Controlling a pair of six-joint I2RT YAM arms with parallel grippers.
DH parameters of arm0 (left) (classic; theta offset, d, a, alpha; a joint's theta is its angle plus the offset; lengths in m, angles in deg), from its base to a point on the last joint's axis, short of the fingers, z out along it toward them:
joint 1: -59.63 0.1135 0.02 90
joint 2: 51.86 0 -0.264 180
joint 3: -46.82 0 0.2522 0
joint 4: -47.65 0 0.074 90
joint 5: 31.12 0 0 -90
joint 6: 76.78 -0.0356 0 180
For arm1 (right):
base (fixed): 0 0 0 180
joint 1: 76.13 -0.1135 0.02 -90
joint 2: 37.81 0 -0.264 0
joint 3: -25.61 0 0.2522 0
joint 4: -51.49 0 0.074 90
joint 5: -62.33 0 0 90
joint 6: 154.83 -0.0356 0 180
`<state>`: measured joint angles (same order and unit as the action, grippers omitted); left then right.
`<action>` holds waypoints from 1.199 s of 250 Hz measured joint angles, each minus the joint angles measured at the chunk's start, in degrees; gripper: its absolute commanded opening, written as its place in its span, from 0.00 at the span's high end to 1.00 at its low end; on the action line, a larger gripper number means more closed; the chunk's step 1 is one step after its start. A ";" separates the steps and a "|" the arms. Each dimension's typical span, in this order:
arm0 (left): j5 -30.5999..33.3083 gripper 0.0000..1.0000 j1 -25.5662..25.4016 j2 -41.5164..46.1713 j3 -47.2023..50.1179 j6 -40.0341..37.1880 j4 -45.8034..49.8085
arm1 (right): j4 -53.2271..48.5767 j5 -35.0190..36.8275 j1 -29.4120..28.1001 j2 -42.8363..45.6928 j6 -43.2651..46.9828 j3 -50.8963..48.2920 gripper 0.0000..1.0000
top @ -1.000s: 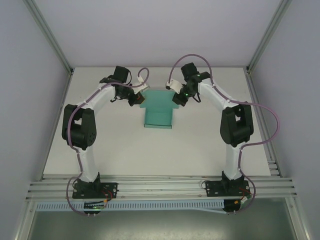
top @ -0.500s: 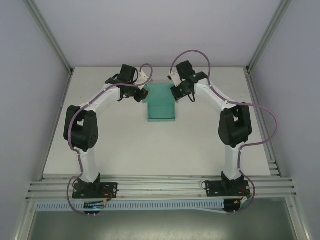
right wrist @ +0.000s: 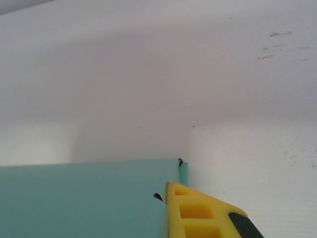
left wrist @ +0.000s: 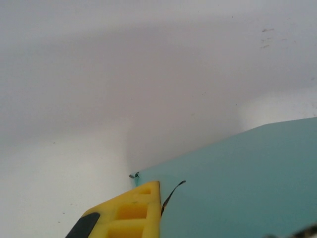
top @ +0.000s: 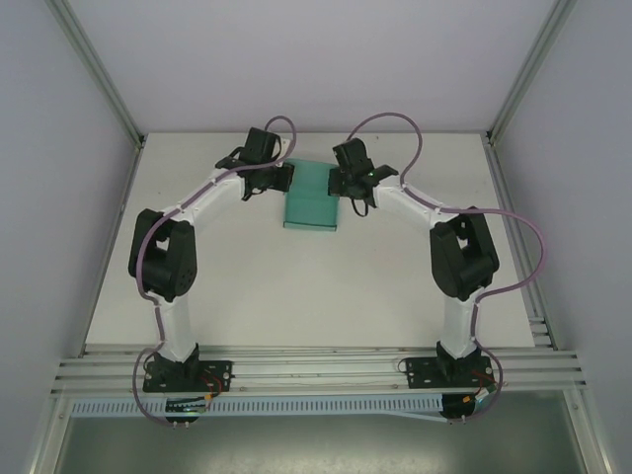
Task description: Assemble paper box
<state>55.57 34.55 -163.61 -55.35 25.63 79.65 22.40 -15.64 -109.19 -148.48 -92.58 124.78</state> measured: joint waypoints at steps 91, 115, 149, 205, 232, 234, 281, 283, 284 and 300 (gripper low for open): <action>0.48 0.99 -0.76 4.98 15.26 8.55 -15.78 | 10.97 8.48 -4.63 3.32 -2.91 -11.10 1.00; -0.35 0.99 -0.72 4.98 15.41 10.29 -16.39 | 13.00 9.73 -5.40 4.15 -3.10 -13.18 1.00; -0.96 1.00 -0.63 4.98 15.02 12.57 -15.80 | 13.57 12.07 -6.49 4.46 -3.08 -14.01 1.00; -3.32 0.94 -0.44 6.45 23.76 13.81 -29.00 | 15.23 14.75 -7.93 5.46 -3.06 -16.72 1.00; -5.29 0.95 -0.42 7.28 29.07 13.79 -36.63 | 17.25 15.19 -8.55 6.91 -3.06 -19.80 1.00; -5.44 0.95 -0.42 7.34 29.38 13.79 -37.09 | 17.42 15.19 -8.59 7.04 -3.06 -20.06 1.00; -7.02 0.89 -0.57 9.53 35.98 13.31 -42.49 | 19.91 15.69 -10.29 8.96 -2.21 -24.79 1.00; -7.06 0.88 -0.57 9.75 36.28 13.27 -42.53 | 20.02 15.80 -10.38 9.01 -2.12 -24.94 1.00; -7.10 0.87 -0.57 9.88 36.46 13.25 -42.56 | 20.09 15.87 -10.43 9.07 -2.05 -25.03 1.00; -7.50 0.81 -0.74 11.78 39.01 13.31 -42.97 | 21.66 16.83 -11.13 9.55 -1.01 -26.62 1.00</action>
<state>48.07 33.80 -151.83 -16.33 38.94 36.68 44.06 1.19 -120.32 -138.93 -93.58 98.15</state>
